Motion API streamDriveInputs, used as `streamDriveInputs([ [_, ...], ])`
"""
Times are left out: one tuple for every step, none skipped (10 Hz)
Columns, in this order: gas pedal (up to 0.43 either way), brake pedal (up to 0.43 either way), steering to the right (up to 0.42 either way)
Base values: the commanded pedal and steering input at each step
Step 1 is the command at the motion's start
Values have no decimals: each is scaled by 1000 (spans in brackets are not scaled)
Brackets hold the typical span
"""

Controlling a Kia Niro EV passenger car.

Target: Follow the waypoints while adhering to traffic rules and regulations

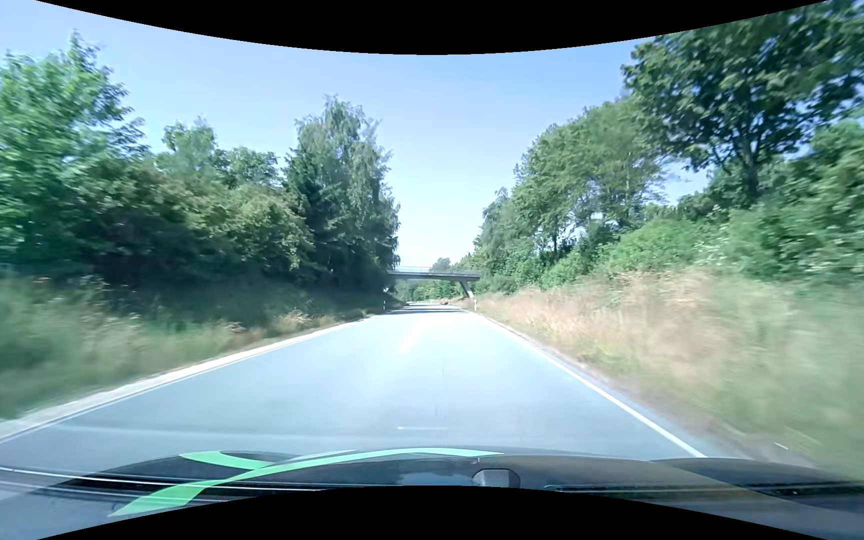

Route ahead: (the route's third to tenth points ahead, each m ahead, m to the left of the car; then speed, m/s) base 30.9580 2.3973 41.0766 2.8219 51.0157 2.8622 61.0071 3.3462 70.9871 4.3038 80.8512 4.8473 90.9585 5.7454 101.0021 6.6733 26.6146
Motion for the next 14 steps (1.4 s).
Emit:
streamDriveInputs([
  [177, 0, -7],
  [177, 0, -8],
  [150, 0, -8],
  [150, 0, -8],
  [150, 0, -8],
  [150, 0, -8],
  [150, 0, -8],
  [150, 0, -8],
  [150, 0, -8],
  [150, 0, -8],
  [150, 0, -8],
  [150, 0, -8],
  [150, 0, -8],
  [157, 0, -8],
])
